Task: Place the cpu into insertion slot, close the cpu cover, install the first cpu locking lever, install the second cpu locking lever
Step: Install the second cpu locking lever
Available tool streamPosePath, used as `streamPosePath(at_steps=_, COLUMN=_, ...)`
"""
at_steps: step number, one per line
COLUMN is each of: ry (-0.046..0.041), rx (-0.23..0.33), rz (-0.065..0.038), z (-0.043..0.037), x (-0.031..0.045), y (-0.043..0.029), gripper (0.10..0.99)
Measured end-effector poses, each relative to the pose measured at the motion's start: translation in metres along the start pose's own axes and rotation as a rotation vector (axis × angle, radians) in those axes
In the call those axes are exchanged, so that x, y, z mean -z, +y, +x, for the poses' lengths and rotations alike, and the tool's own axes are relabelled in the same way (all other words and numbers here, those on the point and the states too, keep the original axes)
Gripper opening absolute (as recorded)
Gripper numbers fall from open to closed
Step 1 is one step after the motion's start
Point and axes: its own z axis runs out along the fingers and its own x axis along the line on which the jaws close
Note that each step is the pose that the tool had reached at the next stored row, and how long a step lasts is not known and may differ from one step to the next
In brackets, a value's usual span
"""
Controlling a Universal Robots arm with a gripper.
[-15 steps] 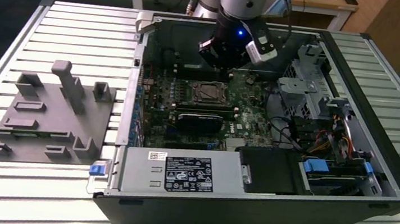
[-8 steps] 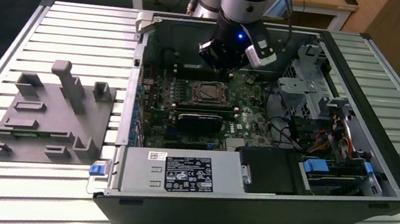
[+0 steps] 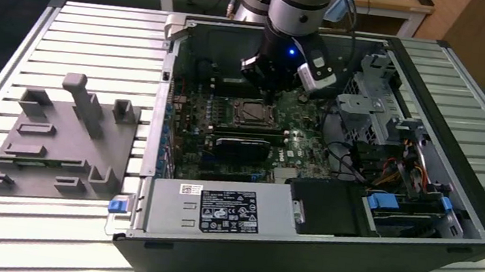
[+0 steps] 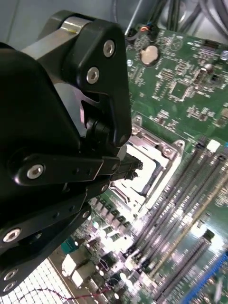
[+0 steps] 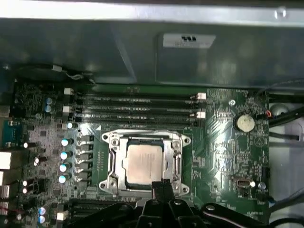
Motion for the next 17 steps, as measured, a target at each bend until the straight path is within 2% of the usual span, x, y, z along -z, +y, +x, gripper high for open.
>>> streamPosePath(at_steps=11, ry=-0.0003, rx=-0.005, rz=0.000, z=0.0001, x=-0.0006, y=-0.0107, gripper=0.106)
streamPosePath(at_steps=17, ry=-0.0019, rx=-0.028, rz=0.000, z=0.0001, x=-0.0071, y=-0.0118, gripper=0.106)
